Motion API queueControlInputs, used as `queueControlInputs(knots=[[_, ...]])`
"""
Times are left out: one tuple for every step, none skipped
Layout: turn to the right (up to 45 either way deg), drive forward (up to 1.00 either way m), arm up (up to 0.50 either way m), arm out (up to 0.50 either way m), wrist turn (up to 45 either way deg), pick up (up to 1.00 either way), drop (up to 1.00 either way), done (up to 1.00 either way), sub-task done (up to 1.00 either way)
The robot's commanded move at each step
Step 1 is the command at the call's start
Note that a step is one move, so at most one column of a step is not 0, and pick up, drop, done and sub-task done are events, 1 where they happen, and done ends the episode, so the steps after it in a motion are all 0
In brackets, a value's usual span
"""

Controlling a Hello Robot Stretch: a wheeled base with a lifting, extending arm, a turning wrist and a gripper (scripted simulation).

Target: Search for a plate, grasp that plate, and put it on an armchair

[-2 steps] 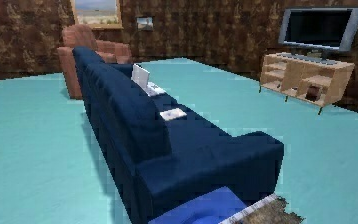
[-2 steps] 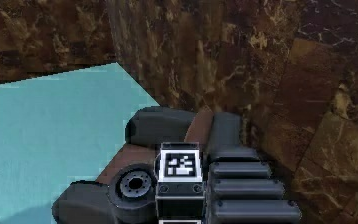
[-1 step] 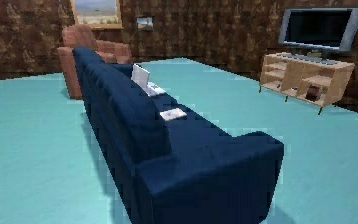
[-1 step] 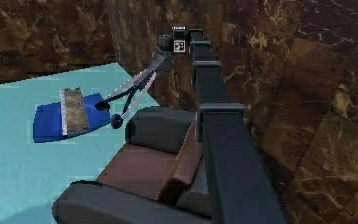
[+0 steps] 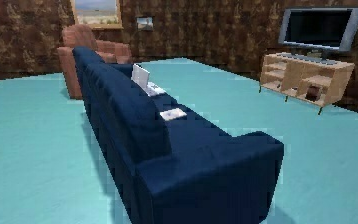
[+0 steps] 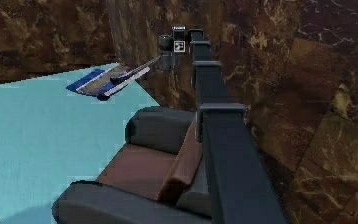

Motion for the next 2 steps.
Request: queueControlInputs(knots=[[0.0, 0.0, 0.0, 0.0, 33.0, 0.0, 0.0, 0.0, 0.0], [0.0, 0.0, -0.46, 0.0, 0.0, 0.0, 0.0, 0.0, 0.0]])
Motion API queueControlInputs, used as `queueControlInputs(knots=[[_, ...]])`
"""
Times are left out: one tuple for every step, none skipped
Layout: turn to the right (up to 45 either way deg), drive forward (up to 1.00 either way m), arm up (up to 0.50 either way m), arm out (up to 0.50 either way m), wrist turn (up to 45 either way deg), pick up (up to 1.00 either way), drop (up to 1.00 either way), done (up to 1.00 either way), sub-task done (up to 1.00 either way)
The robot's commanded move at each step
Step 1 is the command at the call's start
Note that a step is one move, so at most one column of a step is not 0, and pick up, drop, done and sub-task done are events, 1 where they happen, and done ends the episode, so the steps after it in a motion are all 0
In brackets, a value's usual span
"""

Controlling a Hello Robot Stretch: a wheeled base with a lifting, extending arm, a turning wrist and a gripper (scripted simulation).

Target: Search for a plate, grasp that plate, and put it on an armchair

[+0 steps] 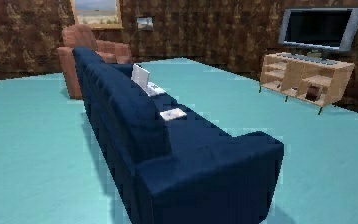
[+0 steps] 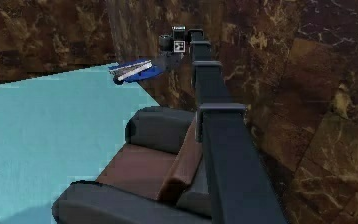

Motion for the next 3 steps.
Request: queueControlInputs(knots=[[0.0, 0.0, -0.5, 0.0, 0.0, 0.0, 0.0, 0.0, 0.0], [0.0, 0.0, 0.0, 0.0, 0.0, 0.0, 1.0, 0.0, 0.0], [0.0, 0.0, 0.0, -0.1, 0.0, 0.0, 0.0, 0.0, 0.0]])
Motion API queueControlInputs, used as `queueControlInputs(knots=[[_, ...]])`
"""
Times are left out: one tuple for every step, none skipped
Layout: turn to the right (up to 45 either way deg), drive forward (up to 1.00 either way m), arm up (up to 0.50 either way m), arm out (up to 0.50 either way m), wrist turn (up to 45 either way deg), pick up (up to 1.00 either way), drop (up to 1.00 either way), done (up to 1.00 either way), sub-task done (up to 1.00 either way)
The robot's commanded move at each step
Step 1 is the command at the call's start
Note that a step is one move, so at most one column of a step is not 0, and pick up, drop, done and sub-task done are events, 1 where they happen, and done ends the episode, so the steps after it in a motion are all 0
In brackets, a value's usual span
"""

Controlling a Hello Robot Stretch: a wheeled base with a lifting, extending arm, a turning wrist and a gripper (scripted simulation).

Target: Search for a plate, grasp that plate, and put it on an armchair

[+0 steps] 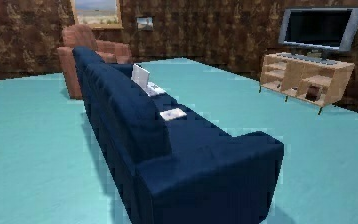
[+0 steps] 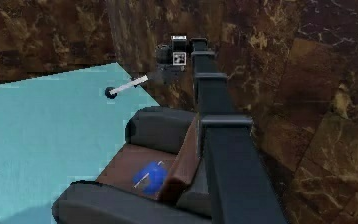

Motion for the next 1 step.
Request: queueControlInputs(knots=[[0.0, 0.0, 0.0, 0.0, 0.0, 0.0, 0.0, 1.0, 0.0]])
